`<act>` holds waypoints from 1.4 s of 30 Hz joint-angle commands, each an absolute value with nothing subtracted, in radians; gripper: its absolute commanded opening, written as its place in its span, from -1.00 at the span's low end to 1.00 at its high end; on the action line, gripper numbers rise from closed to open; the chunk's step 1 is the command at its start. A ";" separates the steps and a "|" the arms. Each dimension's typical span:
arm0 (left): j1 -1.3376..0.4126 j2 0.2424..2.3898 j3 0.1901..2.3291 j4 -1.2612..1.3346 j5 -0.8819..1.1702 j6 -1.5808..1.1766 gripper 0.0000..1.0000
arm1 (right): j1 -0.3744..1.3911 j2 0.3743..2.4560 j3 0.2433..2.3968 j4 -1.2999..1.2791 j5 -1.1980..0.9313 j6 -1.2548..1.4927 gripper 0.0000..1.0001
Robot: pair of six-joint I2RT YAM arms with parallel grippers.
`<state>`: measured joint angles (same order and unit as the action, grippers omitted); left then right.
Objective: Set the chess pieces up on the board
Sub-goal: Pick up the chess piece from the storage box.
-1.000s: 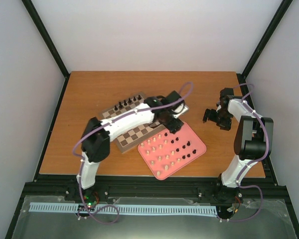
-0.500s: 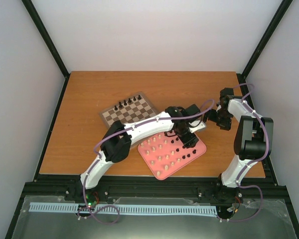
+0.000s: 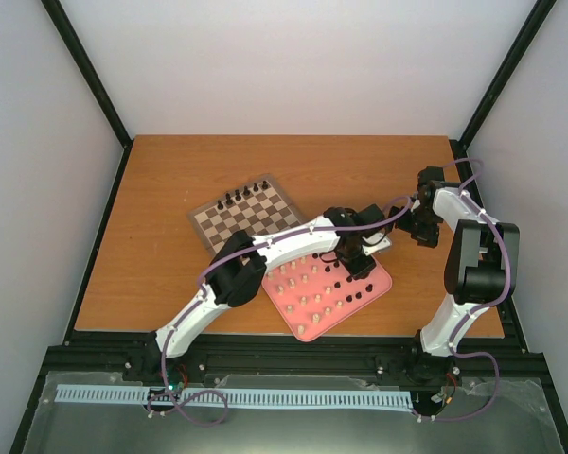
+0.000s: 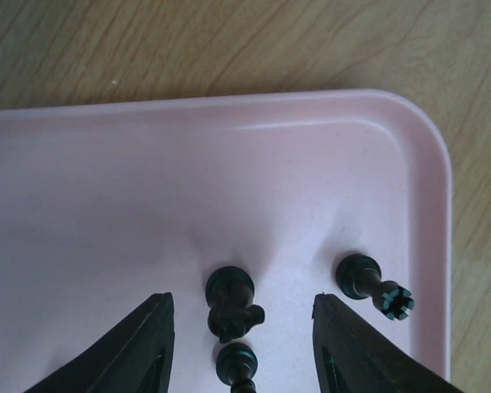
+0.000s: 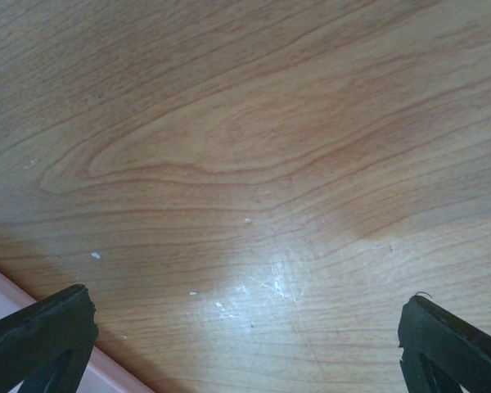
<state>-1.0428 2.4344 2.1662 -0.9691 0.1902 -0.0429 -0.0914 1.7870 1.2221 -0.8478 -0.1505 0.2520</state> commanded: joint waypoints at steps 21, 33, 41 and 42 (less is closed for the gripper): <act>-1.048 2.486 2.209 -0.965 0.153 -0.060 -0.21 | -0.096 1.749 1.208 -0.838 -0.154 0.250 1.00; -1.048 2.500 2.228 -0.965 0.146 -0.061 -0.54 | -0.097 1.741 1.201 -0.836 -0.155 0.250 1.00; -1.048 2.489 2.234 -0.978 0.130 -0.056 -0.64 | -0.096 1.744 1.203 -0.834 -0.156 0.250 1.00; -1.048 2.485 2.234 -0.981 0.127 -0.055 -0.64 | -0.096 1.744 1.203 -0.834 -0.157 0.250 1.00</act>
